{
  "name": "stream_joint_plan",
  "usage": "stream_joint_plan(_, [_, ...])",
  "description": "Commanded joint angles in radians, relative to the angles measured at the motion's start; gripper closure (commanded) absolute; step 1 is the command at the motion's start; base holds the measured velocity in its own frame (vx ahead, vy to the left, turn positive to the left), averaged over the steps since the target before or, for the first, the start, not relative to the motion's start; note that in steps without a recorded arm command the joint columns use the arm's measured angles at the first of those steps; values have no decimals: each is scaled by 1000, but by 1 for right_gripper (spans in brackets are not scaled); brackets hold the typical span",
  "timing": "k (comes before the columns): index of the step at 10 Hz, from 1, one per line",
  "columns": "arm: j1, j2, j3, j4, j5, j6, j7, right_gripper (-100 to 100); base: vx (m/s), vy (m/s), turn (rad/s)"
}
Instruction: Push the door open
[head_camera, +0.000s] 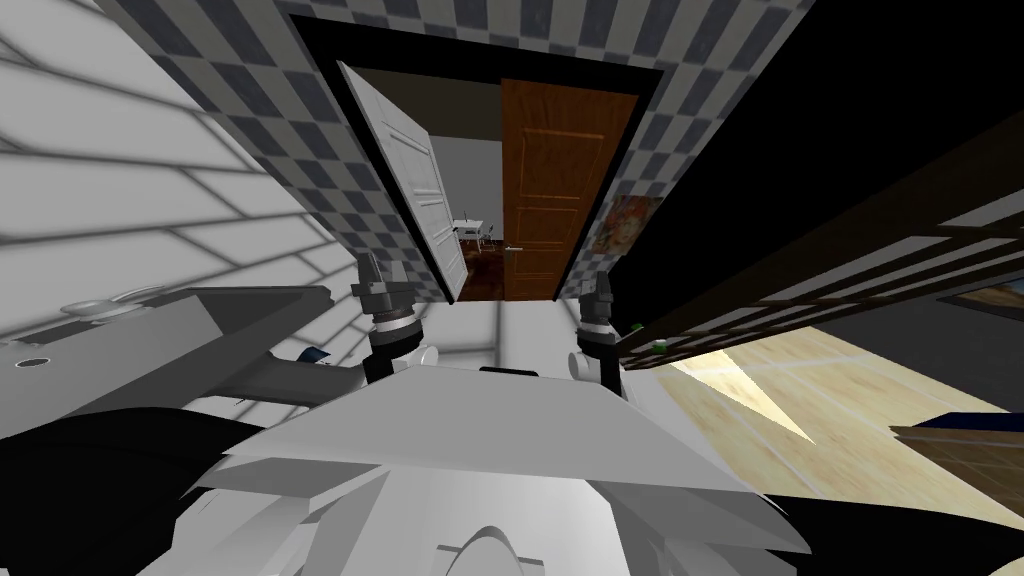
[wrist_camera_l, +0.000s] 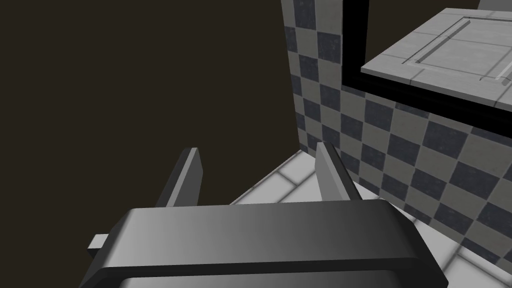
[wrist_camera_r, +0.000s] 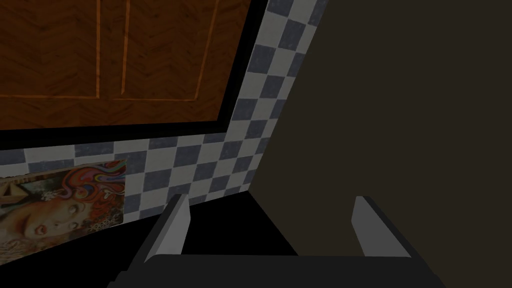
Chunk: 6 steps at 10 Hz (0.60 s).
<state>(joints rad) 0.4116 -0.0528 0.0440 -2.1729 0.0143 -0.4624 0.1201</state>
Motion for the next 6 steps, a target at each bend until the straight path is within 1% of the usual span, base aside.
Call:
stream_joint_plan(1, [-24, -3, -3, 35, -3, 2, -1, -100, 105, 13, 11])
stream_joint_plan(6, [-92, -14, -10, 149, -15, 1, -3, -100, 89, 20, 14])
